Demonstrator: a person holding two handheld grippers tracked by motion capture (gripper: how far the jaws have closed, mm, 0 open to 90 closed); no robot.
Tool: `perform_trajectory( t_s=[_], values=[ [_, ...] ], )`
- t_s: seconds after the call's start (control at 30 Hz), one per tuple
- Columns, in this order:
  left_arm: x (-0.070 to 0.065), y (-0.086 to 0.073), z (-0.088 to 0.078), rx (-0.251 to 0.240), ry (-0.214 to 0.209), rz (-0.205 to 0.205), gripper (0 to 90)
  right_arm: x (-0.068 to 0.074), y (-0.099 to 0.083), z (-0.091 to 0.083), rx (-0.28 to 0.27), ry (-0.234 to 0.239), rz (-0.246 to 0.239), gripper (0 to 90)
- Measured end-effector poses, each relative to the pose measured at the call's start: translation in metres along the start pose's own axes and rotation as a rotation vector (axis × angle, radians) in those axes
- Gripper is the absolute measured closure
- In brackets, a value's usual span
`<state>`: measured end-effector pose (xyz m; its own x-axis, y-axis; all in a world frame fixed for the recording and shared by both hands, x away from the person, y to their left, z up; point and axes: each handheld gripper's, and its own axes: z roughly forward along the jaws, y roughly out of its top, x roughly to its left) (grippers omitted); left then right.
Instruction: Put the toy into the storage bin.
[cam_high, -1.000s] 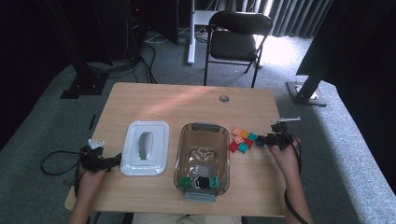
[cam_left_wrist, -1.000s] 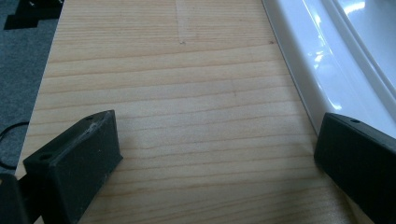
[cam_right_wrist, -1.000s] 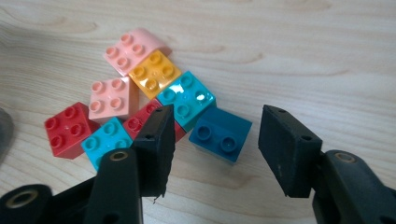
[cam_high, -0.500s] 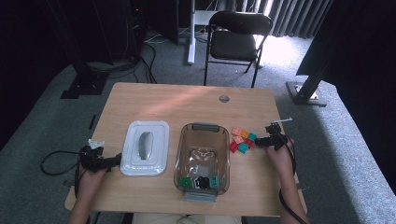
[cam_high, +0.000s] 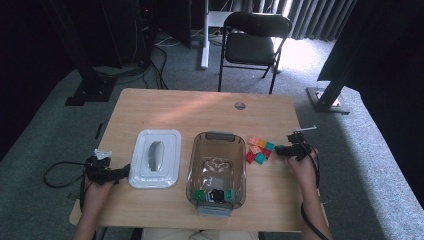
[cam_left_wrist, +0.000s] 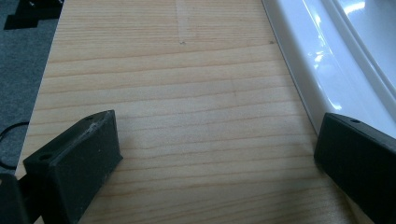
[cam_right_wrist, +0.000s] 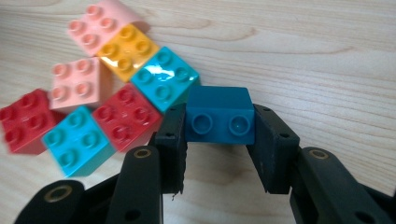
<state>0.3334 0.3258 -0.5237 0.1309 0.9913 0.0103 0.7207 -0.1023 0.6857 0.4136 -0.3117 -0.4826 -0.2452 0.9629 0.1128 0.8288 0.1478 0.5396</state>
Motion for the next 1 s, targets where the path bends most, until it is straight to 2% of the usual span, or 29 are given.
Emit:
perform_trajectory(
  t_s=[0.2,0.37,0.4,0.6,0.83,0.93,1.0],
  values=[
    [0.0,0.0,0.0,0.0,0.0,0.0,0.8,0.01,0.002,-0.018,-0.009,0.036,-0.047,58.7],
    [0.0,0.0,0.0,0.0,0.0,0.0,0.8,0.02,0.005,-0.029,-0.016,0.042,-0.086,58.7],
    [0.0,0.0,0.0,0.0,0.0,0.0,0.8,0.026,0.007,-0.035,-0.013,0.054,-0.108,58.7],
    [0.0,0.0,0.0,0.0,0.0,0.0,0.8,0.042,0.009,-0.049,-0.023,0.091,-0.164,58.7],
    [0.0,0.0,0.0,0.0,0.0,0.0,0.8,0.067,0.016,-0.077,-0.063,0.141,-0.264,58.7],
    [0.0,0.0,0.0,0.0,0.0,0.0,0.8,0.073,0.017,-0.084,-0.069,0.154,-0.281,58.7],
    [0.0,0.0,0.0,0.0,0.0,0.0,0.8,0.084,0.018,-0.096,-0.09,0.182,-0.32,58.7]
  ],
)
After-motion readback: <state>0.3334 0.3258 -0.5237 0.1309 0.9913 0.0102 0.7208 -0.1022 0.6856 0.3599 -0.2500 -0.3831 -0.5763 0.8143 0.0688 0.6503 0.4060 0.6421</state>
